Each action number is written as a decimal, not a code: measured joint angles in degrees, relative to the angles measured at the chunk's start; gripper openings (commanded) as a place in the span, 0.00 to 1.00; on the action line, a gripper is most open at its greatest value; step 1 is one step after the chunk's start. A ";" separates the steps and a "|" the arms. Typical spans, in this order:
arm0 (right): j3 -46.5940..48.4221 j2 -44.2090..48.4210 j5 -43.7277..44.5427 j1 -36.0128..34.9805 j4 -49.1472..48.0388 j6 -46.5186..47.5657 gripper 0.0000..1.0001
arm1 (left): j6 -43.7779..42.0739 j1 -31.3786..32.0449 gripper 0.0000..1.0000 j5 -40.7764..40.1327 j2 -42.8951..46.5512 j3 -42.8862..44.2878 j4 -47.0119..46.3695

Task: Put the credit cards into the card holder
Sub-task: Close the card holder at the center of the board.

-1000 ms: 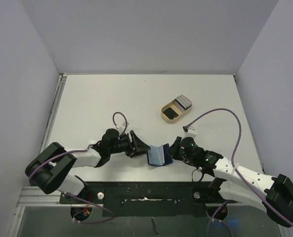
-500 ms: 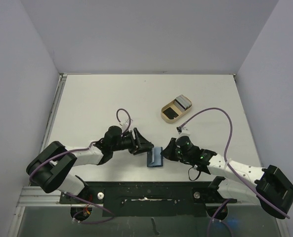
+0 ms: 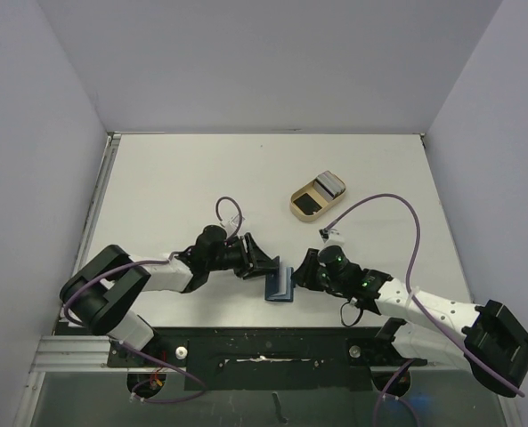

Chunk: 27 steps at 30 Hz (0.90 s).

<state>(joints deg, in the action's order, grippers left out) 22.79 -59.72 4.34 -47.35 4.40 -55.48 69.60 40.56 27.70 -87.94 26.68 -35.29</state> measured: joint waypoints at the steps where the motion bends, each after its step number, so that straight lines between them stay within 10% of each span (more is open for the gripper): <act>1: 0.00 0.31 0.13 0.00 0.26 0.00 0.26 | -0.04 0.11 0.33 -0.02 -0.61 0.17 0.02; 9: 0.00 4.07 1.49 0.00 2.56 -0.50 0.42 | -1.55 1.33 0.14 -0.28 -3.17 2.21 0.87; 27: -1.01 8.59 4.11 0.00 3.87 -5.22 0.72 | -5.60 2.51 0.13 -3.48 -8.26 4.66 5.55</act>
<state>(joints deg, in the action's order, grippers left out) 21.78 -51.13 8.45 -47.35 8.27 -60.71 64.01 43.07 24.23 -96.20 31.33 -29.74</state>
